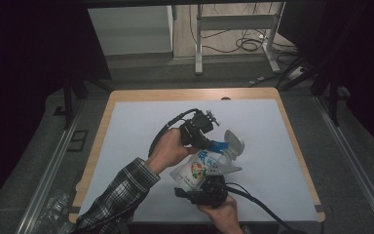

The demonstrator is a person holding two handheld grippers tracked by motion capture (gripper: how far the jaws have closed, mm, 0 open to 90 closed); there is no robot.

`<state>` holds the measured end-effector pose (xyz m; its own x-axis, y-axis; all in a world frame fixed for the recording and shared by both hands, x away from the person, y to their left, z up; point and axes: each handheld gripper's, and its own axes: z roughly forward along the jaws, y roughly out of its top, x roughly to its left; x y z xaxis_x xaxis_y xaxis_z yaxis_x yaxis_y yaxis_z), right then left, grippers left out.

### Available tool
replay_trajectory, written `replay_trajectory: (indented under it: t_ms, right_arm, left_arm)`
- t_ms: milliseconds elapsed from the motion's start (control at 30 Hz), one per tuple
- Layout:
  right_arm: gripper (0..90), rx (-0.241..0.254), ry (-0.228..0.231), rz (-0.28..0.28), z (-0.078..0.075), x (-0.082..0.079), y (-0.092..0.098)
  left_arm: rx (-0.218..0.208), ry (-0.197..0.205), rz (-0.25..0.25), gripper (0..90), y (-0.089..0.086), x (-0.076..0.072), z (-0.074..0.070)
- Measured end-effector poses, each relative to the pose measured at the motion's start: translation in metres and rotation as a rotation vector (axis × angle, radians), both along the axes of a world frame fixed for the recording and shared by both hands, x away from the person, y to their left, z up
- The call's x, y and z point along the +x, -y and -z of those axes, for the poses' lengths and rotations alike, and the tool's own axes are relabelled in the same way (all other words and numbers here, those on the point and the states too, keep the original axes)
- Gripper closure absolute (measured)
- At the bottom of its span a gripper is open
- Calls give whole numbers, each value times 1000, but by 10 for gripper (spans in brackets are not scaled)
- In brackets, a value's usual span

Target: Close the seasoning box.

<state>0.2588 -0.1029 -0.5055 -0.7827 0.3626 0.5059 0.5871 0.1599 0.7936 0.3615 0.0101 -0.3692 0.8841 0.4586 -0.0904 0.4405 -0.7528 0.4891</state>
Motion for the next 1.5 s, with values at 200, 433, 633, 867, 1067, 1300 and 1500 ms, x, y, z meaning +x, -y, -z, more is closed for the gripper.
replay_trajectory:
  t_ms: [200, 433, 633, 867, 1067, 1300, 1500]
  right_arm:
    - [490, 13, -8, -6, -2, 1, 1]
    - [494, 18, -19, -9, -4, 1, 2]
    - [497, 27, -8, -17, -5, 1, 3]
    - [506, 31, 4, -20, -5, 1, 3]
    - [510, 44, -1, -23, -6, 0, 3]
    - [527, 41, -1, -18, -6, 0, 3]
    - [530, 58, 10, -26, -7, 1, 5]
  left_arm:
    - [11, -6, -2, 892, 2, 2, 0]
    - [23, -12, -3, 892, 4, 4, 0]
    - [31, -13, -8, 892, 5, 4, 0]
    - [37, -14, -9, 892, 6, 4, -1]
    - [44, -13, -11, 892, 7, 3, -2]
    - [52, -13, -17, 892, 8, 3, -2]
    - [60, -14, -21, 892, 8, 3, -5]
